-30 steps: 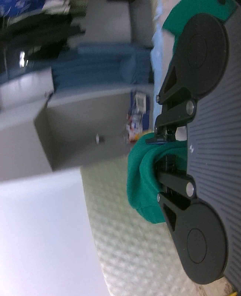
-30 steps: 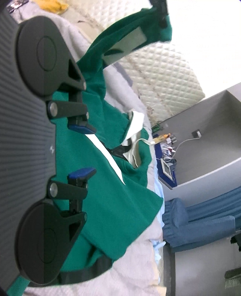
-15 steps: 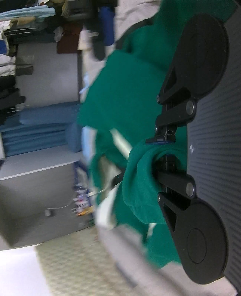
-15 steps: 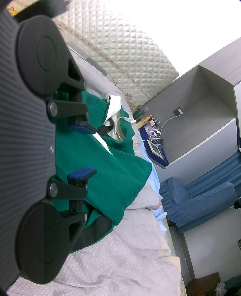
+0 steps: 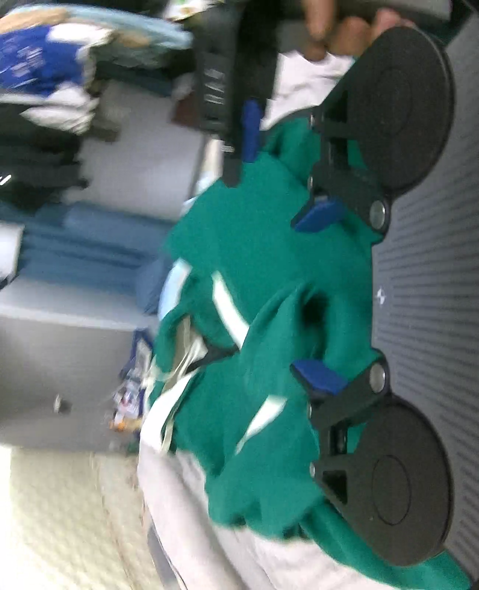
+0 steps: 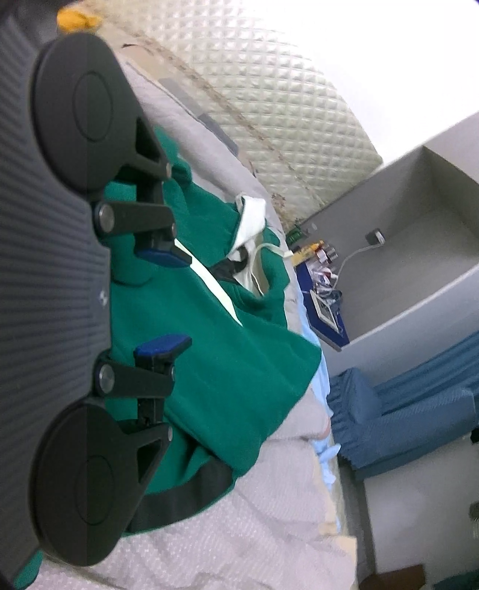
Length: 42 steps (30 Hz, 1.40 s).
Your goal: Fold large clothes
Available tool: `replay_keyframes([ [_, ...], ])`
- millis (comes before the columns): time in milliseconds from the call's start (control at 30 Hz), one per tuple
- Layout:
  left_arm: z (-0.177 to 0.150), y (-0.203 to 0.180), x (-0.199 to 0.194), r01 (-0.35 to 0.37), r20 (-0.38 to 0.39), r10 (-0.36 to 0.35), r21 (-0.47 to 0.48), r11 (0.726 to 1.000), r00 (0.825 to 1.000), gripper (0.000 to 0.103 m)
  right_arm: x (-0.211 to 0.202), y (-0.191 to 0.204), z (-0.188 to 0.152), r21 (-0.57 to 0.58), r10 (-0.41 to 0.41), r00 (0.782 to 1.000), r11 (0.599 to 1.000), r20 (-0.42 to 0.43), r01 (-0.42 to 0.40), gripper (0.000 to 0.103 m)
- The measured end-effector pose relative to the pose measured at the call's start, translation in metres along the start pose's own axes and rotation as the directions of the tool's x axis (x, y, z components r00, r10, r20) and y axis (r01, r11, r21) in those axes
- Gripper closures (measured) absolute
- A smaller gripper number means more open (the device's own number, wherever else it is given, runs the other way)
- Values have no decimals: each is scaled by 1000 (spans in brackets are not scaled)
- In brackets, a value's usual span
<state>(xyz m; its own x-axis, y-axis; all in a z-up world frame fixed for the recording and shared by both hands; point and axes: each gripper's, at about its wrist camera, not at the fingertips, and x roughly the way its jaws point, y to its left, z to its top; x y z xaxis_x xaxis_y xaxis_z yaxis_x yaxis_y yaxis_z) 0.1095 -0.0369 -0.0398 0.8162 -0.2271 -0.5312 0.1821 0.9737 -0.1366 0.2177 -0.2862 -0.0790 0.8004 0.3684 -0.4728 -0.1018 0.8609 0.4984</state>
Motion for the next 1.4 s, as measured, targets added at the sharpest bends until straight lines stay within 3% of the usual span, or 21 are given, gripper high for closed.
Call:
replay_keyframes([
  [200, 1, 40, -38, -77, 68, 86, -127, 989, 994, 16, 9, 29, -10, -109, 11, 999, 994, -46, -16, 59],
  [433, -9, 76, -31, -170, 44, 177, -136, 976, 983, 16, 18, 58, -22, -225, 9, 996, 974, -87, -29, 59],
  [633, -13, 103, -14, -129, -7, 130, -174, 976, 992, 15, 31, 76, -31, -312, 5, 995, 949, -102, -37, 40],
  [700, -15, 108, -13, -148, -11, 148, -160, 976, 989, 15, 37, 81, -35, -336, 4, 995, 941, -100, -37, 18],
  [733, -15, 111, -12, -147, -12, 147, -161, 976, 989, 15, 40, 83, -37, -350, -2, 995, 936, -97, -32, 15],
  [1233, -30, 146, 1, -126, -71, 111, -271, 954, 991, 15, 98, 112, -77, -565, -135, 966, 825, -222, -14, 15],
  [1333, -31, 149, 2, -126, -71, 110, -286, 950, 991, 15, 101, 109, -80, -554, -137, 961, 832, -240, -20, 14],
  [1400, -31, 150, 3, -126, -74, 109, -294, 948, 991, 15, 103, 107, -79, -537, -139, 958, 843, -252, -19, 26],
])
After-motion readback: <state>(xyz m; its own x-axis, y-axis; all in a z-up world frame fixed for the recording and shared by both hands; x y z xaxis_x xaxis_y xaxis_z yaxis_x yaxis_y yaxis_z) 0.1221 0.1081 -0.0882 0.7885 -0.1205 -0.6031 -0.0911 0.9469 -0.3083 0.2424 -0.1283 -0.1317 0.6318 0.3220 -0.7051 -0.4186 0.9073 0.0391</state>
